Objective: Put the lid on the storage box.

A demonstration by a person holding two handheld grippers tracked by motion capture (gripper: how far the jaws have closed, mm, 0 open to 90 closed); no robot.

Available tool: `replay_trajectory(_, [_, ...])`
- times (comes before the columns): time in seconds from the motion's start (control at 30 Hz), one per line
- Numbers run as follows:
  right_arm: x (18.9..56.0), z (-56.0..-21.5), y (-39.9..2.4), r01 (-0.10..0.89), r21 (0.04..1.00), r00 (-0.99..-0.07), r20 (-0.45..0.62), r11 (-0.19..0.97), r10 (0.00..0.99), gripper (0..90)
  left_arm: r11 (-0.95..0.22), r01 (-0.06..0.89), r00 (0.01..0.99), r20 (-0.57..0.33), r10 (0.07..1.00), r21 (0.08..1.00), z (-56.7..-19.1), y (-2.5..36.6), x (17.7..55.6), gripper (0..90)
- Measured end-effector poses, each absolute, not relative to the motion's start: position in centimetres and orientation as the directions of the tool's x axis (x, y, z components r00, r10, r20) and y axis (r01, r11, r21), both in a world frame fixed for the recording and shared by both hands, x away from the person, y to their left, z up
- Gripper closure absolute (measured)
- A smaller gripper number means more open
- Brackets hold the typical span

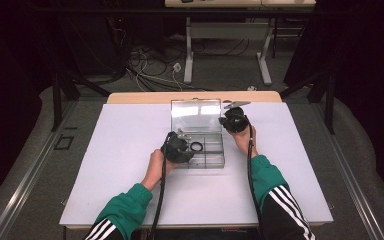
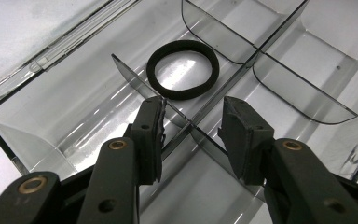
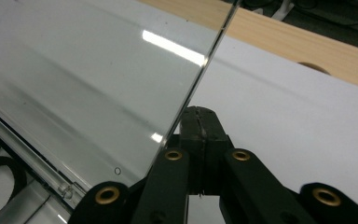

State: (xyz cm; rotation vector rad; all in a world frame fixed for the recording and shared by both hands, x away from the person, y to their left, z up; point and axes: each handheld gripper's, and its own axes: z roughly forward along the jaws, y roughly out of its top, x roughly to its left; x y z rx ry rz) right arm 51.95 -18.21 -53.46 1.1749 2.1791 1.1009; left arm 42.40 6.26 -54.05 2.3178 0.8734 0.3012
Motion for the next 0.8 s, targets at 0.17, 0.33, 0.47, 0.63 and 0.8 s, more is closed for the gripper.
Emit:
replay_trajectory(0.17, [51.8, -53.2, -18.2, 0.476, 0.818, -0.544, -0.016, 0.324, 0.839, 90.0, -0.574, 0.51, 0.752, -0.009, 0.659, 0.64, -54.1, 6.3, 42.4, 59.4])
replay_trajectory(0.33, [51.6, -52.8, -18.3, 0.454, 0.832, -0.552, -0.02, 0.32, 0.834, 90.0, -0.574, 0.511, 0.752, -0.009, 0.659, 0.64, -54.1, 6.3, 42.4, 59.4])
replay_trajectory(0.47, [51.4, -52.3, -18.2, 0.429, 0.844, -0.553, -0.036, 0.322, 0.832, 90.0, -0.566, 0.513, 0.748, -0.012, 0.663, 0.645, -54.1, 6.2, 42.3, 59.4])
replay_trajectory(0.63, [51.1, -52.0, -18.3, 0.411, 0.853, -0.563, -0.039, 0.321, 0.825, 90.0, -0.566, 0.51, 0.748, -0.009, 0.663, 0.648, -54.1, 6.2, 42.3, 59.4])
replay_trajectory(0.8, [50.9, -51.8, -18.4, 0.394, 0.859, -0.575, -0.047, 0.326, 0.817, 90.0, -0.595, 0.497, 0.75, 0.034, 0.661, 0.631, -54.2, 5.8, 42.1, 55.6])
